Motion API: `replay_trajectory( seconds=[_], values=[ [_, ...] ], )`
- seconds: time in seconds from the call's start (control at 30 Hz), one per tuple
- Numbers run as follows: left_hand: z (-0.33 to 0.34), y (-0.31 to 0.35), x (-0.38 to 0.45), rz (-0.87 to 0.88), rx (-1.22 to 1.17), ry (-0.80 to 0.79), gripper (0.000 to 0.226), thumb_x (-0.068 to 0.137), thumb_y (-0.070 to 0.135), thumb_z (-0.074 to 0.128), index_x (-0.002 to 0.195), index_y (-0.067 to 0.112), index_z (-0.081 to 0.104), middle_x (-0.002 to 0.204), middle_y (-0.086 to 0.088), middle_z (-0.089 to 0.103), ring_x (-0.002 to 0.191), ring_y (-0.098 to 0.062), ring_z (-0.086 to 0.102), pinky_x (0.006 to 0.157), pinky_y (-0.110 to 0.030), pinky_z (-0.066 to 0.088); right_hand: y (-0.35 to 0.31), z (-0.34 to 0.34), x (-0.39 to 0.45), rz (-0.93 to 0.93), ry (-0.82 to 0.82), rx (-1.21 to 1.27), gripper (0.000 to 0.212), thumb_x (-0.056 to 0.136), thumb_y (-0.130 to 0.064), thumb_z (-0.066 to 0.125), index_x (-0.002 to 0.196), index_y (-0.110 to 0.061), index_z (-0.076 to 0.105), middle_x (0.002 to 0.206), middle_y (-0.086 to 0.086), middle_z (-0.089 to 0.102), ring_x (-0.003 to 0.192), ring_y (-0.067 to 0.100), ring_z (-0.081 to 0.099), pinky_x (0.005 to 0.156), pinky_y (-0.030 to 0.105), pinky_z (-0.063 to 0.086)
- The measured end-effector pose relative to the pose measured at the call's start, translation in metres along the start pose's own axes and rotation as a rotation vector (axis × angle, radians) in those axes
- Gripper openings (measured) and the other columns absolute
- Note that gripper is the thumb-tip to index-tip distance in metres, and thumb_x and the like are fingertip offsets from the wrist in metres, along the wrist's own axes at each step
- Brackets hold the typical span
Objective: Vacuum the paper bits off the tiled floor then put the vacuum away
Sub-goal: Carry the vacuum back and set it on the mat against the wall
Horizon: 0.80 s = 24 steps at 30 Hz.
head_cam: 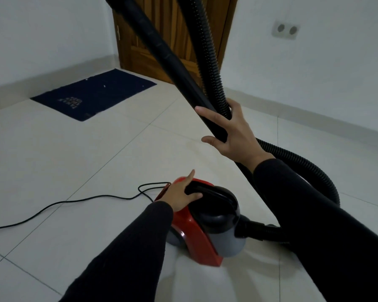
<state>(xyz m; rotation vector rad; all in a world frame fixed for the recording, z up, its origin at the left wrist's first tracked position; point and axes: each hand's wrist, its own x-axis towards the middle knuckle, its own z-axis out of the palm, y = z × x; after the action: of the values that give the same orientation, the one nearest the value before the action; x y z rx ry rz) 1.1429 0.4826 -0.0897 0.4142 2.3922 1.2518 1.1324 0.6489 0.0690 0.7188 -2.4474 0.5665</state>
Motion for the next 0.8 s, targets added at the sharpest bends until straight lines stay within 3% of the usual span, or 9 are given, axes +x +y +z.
replay_trajectory(
  seconds=[0.17,0.27,0.4,0.6,0.8],
  values=[
    [0.004,-0.013,0.002,-0.071,0.143,0.052,0.074,0.089,0.04,0.06,0.148,0.013,0.026,0.152,-0.007,0.033,0.14,-0.022,0.03,0.116,-0.031,0.019,-0.003,0.005,0.0,0.007,0.007,0.004,0.07,0.079,-0.024,0.076,0.136,-0.042,0.039,0.139,0.019,0.033,0.121,0.036,0.045,0.099,0.042,0.046],
    [0.009,-0.018,0.004,-0.128,0.215,0.065,0.085,0.077,0.052,0.068,0.143,0.008,0.035,0.148,-0.011,0.038,0.136,-0.027,0.033,0.113,-0.037,0.027,-0.003,0.007,0.001,0.006,0.007,0.0,0.07,0.079,-0.024,0.076,0.136,-0.043,0.039,0.139,0.018,0.033,0.12,0.035,0.045,0.099,0.044,0.047],
    [0.005,-0.026,0.006,-0.204,0.24,0.133,0.093,0.059,0.072,0.067,0.124,0.008,0.05,0.126,-0.012,0.053,0.12,-0.03,0.046,0.1,-0.041,0.041,-0.005,0.011,0.003,0.013,0.0,-0.002,0.072,0.08,-0.023,0.076,0.136,-0.045,0.037,0.14,0.018,0.032,0.121,0.035,0.045,0.1,0.047,0.047],
    [0.004,-0.026,0.004,-0.194,0.232,0.155,0.093,0.067,0.058,0.074,0.136,0.004,0.043,0.136,-0.013,0.044,0.127,-0.026,0.041,0.103,-0.032,0.035,-0.006,0.016,0.004,0.014,-0.003,-0.009,0.071,0.08,-0.023,0.076,0.136,-0.045,0.037,0.141,0.019,0.032,0.121,0.036,0.045,0.1,0.049,0.047],
    [0.004,-0.031,-0.001,-0.162,0.245,0.17,0.091,0.069,0.062,0.07,0.139,0.01,0.042,0.138,-0.008,0.042,0.128,-0.023,0.04,0.104,-0.032,0.033,-0.006,0.02,0.004,0.017,-0.004,-0.012,0.07,0.08,-0.023,0.075,0.137,-0.042,0.04,0.141,0.019,0.032,0.12,0.037,0.045,0.099,0.051,0.047]
  ],
)
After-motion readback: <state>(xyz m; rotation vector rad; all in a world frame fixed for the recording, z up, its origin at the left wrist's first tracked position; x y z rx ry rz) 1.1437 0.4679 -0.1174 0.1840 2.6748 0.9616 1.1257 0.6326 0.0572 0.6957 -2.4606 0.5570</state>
